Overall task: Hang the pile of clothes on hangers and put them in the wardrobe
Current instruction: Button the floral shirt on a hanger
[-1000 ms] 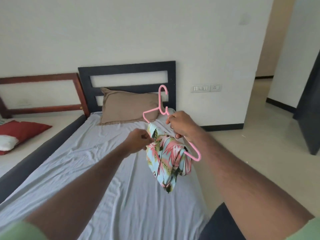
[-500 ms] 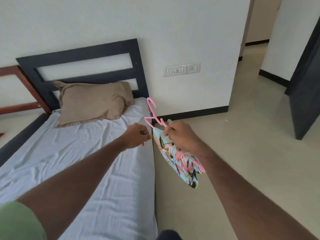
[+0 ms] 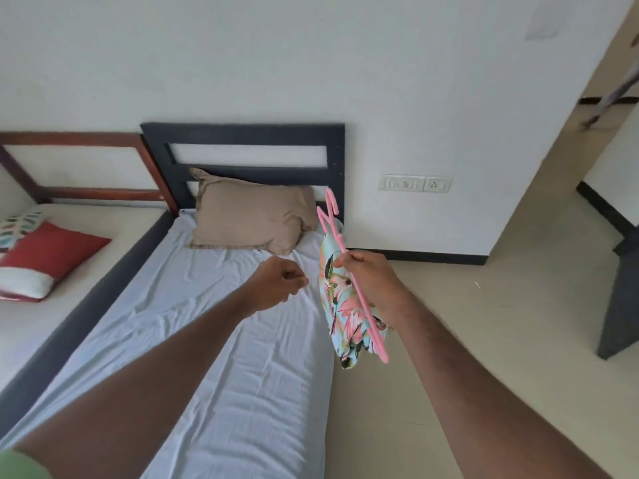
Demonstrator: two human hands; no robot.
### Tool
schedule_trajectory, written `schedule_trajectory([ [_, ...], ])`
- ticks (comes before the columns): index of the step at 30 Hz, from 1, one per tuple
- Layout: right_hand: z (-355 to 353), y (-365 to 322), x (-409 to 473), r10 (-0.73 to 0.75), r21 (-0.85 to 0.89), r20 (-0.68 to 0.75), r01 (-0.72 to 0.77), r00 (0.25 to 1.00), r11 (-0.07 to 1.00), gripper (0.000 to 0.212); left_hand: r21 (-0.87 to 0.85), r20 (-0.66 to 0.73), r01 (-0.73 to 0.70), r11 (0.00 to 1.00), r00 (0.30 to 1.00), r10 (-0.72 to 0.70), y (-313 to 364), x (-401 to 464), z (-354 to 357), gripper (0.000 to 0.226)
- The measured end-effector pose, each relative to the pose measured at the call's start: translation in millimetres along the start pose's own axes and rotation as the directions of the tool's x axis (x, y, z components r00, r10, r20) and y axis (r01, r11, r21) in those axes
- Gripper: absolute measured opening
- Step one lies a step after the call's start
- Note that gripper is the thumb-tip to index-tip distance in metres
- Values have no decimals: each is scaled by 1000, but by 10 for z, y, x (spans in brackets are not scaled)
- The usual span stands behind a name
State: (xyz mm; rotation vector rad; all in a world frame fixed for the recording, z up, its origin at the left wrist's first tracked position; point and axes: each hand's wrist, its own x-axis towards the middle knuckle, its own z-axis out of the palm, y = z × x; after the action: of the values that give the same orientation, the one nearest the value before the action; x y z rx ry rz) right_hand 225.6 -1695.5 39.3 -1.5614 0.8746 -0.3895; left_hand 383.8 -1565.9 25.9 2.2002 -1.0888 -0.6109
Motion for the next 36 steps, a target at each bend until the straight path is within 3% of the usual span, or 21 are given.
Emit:
schedule_trajectory([
  [7,411,-1242,-659,142,100,211,-166,967,981,11,-64,-165,82,995,982,-92,471,-913,-1487,22],
  [16,1120,-1917,-1522,8,157,439,-86,898,984,19,-26,-363,230,973,905,-224,609,-2619,-2264,19],
  [20,1445,-1976,-2233,-48,158,579,-54,814,986,16,-41,-557,367,929,764,-326,715,-3732,-2238,22],
  [25,1862,-1878,-3290,-78,151,736,-51,673,987,15,-141,-619,506,851,626,-474,1004,-5177,-1782,33],
  [30,2231,-1723,-4655,-78,132,860,-73,504,989,24,-108,-688,644,757,502,-525,1256,-6542,-1399,12],
  [31,2302,-1684,-4918,-89,139,876,-72,475,988,24,-127,-705,674,728,455,-544,1266,-6793,-1335,12],
  [33,2436,-1592,-5590,-91,126,922,-70,376,990,23,-188,-776,731,656,299,-555,1319,-7393,-1145,12],
  [36,2520,-1431,-6613,-100,117,966,-59,237,991,21,-362,-853,725,586,-3,-523,1460,-8259,-779,10],
])
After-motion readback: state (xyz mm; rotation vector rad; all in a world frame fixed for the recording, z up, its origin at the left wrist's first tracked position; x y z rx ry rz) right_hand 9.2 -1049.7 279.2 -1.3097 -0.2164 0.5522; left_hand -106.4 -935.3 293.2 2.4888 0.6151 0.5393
